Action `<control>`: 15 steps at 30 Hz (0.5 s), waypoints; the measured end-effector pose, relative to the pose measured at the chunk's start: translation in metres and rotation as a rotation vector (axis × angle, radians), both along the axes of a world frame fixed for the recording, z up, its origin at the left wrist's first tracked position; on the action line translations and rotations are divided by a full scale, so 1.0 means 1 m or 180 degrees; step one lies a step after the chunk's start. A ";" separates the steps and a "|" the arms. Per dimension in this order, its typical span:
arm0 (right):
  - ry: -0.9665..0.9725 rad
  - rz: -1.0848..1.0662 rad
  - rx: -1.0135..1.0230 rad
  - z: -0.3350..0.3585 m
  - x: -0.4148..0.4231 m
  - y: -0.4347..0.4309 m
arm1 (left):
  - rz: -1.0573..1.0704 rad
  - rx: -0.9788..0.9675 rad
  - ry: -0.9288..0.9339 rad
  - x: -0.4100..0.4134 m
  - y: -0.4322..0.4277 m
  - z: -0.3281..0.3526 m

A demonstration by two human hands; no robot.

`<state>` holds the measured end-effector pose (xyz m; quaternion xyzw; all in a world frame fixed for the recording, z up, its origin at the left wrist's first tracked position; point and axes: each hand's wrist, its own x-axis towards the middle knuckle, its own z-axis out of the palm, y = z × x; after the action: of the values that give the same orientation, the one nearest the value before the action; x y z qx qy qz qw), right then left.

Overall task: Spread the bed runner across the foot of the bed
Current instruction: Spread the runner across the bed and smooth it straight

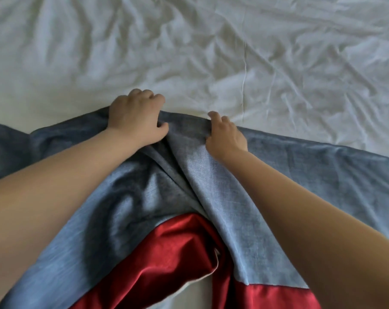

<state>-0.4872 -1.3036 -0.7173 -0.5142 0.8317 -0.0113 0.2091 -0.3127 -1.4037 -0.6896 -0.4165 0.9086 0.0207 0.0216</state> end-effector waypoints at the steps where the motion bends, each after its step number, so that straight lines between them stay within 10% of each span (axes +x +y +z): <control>1: 0.0240 0.0098 -0.0165 0.005 0.002 0.003 | 0.0004 -0.0012 0.0011 0.003 0.002 0.003; 15: 0.0366 0.1156 -0.0914 0.089 0.056 0.051 | 0.0404 -0.0261 0.0388 0.049 0.097 0.064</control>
<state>-0.4312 -1.2527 -0.6286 -0.6796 0.7260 -0.0624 0.0846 -0.2633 -1.3071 -0.6254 -0.4718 0.8801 0.0101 -0.0522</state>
